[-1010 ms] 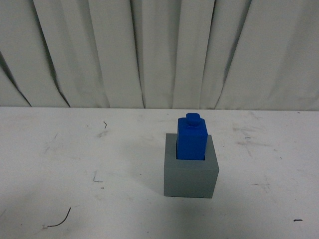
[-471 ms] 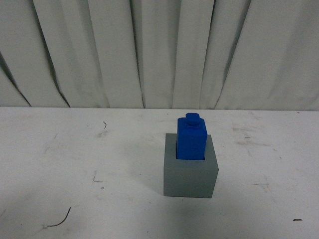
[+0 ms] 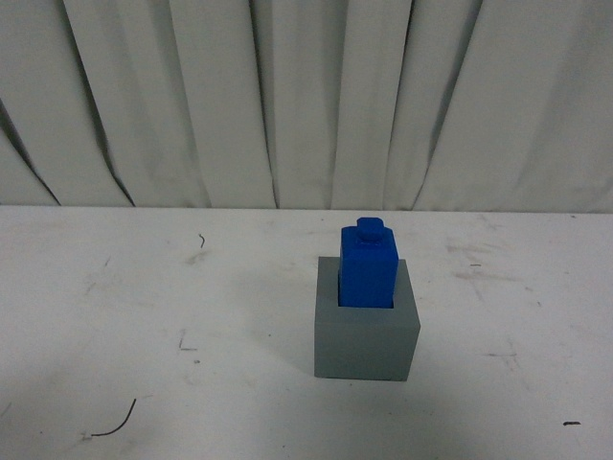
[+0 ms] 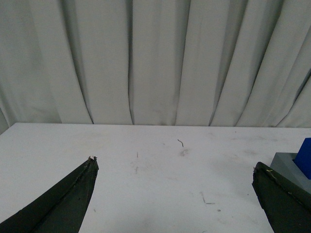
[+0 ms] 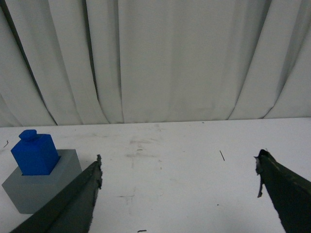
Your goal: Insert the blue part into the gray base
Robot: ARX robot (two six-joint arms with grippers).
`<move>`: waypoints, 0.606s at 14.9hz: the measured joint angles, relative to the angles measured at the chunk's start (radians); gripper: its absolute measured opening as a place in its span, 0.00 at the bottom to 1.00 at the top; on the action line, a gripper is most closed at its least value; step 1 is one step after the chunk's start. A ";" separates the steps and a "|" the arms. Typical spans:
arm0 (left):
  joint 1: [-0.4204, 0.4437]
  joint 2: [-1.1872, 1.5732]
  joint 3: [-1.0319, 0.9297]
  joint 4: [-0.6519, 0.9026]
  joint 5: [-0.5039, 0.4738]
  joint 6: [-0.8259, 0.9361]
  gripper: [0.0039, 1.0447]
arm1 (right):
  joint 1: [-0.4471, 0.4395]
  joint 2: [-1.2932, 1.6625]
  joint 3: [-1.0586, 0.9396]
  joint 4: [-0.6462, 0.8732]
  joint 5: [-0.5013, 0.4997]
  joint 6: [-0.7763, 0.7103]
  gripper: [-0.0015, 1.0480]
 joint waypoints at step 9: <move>0.000 0.000 0.000 0.000 0.000 0.000 0.94 | 0.000 0.000 0.000 0.000 0.000 0.002 0.94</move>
